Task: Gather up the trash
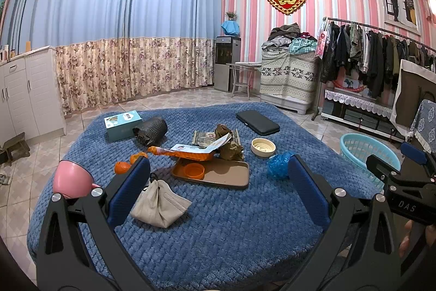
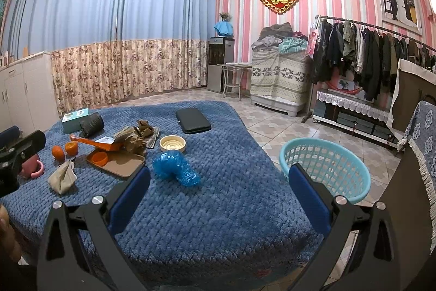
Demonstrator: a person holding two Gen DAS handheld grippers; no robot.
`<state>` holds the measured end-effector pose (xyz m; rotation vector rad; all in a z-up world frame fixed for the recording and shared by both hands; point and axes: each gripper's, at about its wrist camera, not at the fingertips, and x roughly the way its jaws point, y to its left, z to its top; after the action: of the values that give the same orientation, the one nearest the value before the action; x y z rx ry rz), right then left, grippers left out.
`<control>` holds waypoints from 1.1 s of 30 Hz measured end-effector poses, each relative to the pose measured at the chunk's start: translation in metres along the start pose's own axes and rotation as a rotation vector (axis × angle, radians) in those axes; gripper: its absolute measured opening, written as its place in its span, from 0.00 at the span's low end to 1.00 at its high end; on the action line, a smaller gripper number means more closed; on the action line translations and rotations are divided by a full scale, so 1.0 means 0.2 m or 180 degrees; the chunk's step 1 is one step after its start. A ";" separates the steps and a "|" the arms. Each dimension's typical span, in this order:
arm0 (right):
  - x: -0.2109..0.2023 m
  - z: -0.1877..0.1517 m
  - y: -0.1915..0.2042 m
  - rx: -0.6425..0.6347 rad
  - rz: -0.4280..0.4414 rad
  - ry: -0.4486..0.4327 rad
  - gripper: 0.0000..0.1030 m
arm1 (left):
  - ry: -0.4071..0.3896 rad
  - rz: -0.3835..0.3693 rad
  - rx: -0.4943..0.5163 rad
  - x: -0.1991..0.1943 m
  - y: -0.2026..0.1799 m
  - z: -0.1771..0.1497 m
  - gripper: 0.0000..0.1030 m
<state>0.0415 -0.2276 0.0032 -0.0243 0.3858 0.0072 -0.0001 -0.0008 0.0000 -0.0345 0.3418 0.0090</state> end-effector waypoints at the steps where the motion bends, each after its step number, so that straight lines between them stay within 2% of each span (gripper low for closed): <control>1: 0.00 0.00 0.00 -0.0002 -0.0002 0.0000 0.96 | -0.0003 -0.0001 0.0000 0.00 0.00 0.00 0.95; 33: 0.00 0.00 -0.01 0.0011 0.0000 0.0003 0.96 | 0.0002 -0.0001 0.0004 0.00 0.00 0.00 0.95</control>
<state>0.0416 -0.2286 0.0028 -0.0209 0.3869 0.0066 0.0000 -0.0007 0.0000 -0.0334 0.3423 0.0084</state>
